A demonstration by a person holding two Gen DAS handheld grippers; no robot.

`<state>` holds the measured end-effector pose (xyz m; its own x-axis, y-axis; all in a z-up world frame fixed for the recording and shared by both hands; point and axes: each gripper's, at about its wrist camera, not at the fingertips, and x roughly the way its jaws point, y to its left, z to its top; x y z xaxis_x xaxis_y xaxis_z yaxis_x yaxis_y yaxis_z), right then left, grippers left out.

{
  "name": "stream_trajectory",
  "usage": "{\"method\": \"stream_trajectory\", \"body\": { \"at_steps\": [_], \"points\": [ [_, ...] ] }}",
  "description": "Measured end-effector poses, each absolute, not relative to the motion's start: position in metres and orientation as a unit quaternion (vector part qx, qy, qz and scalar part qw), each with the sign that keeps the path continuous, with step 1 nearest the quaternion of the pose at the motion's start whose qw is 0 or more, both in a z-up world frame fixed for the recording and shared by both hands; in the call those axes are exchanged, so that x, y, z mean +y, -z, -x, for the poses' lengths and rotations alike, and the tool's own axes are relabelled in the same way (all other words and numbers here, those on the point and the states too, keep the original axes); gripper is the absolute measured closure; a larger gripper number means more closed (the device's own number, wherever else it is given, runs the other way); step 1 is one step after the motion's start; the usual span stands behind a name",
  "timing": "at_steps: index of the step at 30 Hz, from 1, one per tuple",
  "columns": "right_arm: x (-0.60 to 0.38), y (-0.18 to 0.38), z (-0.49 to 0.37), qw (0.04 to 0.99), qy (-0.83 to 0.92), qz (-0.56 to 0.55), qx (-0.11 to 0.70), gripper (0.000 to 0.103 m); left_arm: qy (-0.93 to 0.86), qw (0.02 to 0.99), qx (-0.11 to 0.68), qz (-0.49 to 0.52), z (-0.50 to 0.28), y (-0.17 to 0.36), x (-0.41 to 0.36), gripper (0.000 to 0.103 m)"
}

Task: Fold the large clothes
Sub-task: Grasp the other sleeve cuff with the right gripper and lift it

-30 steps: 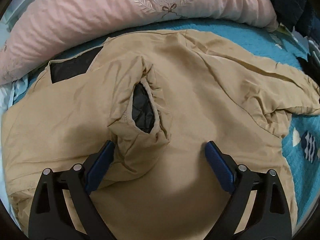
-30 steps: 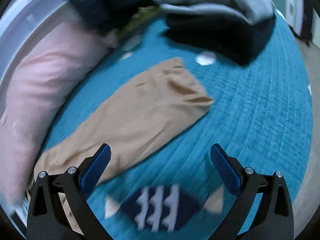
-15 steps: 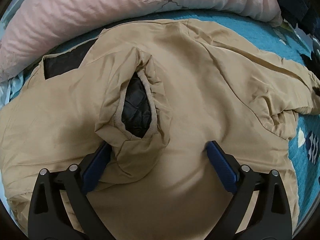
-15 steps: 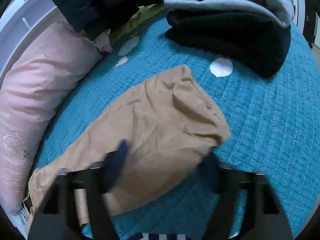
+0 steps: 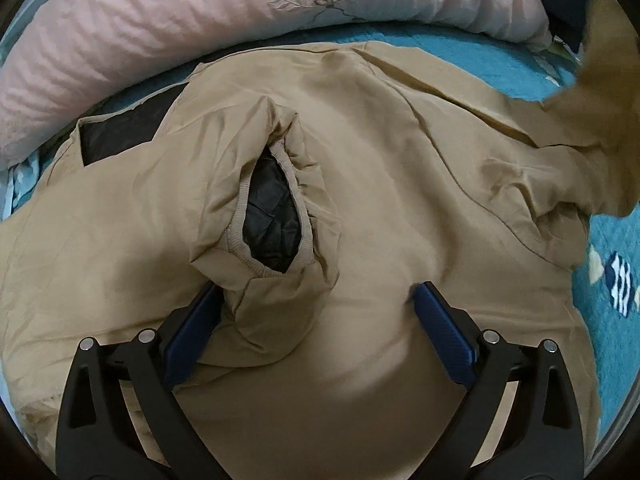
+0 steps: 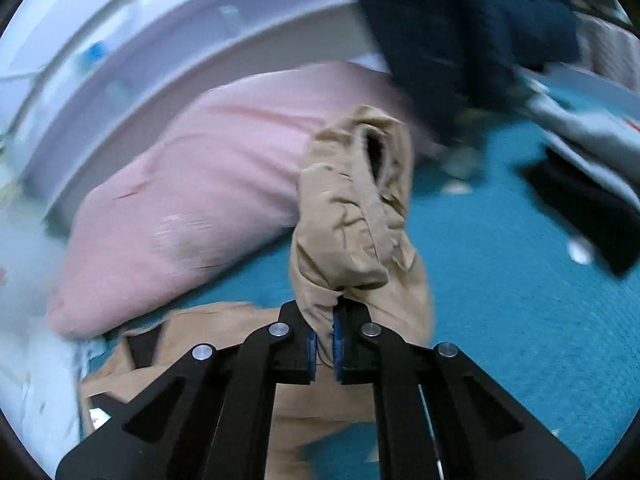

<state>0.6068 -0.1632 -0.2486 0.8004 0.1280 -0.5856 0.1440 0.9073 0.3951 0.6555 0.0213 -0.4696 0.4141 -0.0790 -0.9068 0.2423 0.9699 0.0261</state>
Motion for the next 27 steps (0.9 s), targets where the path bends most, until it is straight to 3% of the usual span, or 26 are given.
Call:
{"method": "stream_trajectory", "body": {
  "at_steps": [8, 12, 17, 27],
  "points": [
    [-0.068, 0.233, -0.619, 0.920, -0.089, -0.177, 0.338, 0.097, 0.098, 0.854, 0.511, -0.011, -0.635, 0.427, 0.069, 0.008],
    [-0.013, 0.230, -0.620, 0.914, -0.128, -0.157, 0.352, 0.097, 0.076, 0.884, 0.462, 0.011, -0.602, 0.388, 0.122, 0.008],
    [0.072, 0.233, -0.616, 0.902, -0.183, -0.138, 0.366, 0.097, 0.018, 0.884, 0.467, 0.023, -0.581, 0.378, 0.200, 0.008],
    [0.223, 0.302, -0.620, 0.861, -0.241, -0.068, 0.442, 0.094, -0.073, 0.879, 0.471, 0.004, -0.559, 0.375, 0.300, 0.008]
  ]
}}
